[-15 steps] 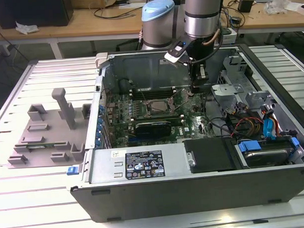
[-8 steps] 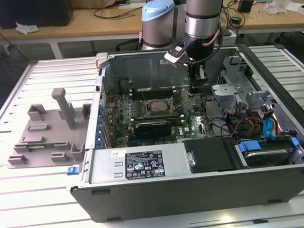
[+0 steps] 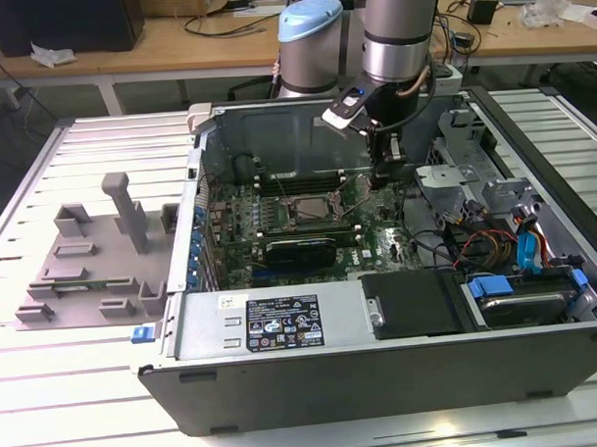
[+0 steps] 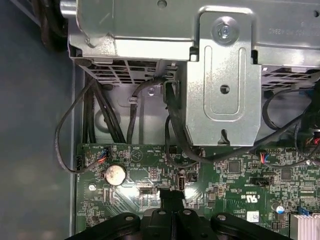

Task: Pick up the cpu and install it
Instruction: 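Close the cpu cover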

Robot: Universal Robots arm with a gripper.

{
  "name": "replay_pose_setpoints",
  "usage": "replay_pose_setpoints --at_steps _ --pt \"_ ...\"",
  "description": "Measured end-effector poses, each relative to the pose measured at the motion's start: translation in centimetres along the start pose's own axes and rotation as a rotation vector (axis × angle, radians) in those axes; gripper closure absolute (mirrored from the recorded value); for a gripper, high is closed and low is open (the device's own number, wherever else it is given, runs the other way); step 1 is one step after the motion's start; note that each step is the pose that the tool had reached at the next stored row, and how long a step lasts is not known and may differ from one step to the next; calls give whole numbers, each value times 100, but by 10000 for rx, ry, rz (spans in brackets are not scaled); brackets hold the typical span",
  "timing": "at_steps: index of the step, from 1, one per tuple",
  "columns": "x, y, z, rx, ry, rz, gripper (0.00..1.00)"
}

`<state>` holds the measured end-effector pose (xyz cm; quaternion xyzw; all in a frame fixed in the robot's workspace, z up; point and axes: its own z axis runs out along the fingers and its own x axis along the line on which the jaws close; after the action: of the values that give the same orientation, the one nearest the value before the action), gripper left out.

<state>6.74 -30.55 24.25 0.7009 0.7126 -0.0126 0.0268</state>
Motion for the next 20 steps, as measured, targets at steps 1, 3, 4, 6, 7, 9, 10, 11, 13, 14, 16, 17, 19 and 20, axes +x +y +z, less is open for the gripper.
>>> replay_pose_setpoints --at_steps 1,3,4,6,7,9,10,11,13,14,16,17,19,20 --pt "1 -10 4 1 3 0 89" --pt "1 -47 7 -2 1 -2 89" --pt "1 -57 5 -3 -2 -2 89" --pt "2 -59 7 -2 3 -2 89" --pt "2 -59 7 -4 4 -2 89" --pt "2 -66 6 -3 1 1 89" --pt "3 -88 6 -5 0 -1 89" --pt "3 -112 4 -5 -2 -4 89" --pt "7 -178 7 1 16 6 89" --pt "8 -202 5 -4 5 4 89" --pt "11 -265 3 -4 5 8 89" --pt "12 -308 1 -4 4 8 89" --pt "14 -363 0 -4 1 13 89" --pt "16 -408 -2 -5 1 13 89"
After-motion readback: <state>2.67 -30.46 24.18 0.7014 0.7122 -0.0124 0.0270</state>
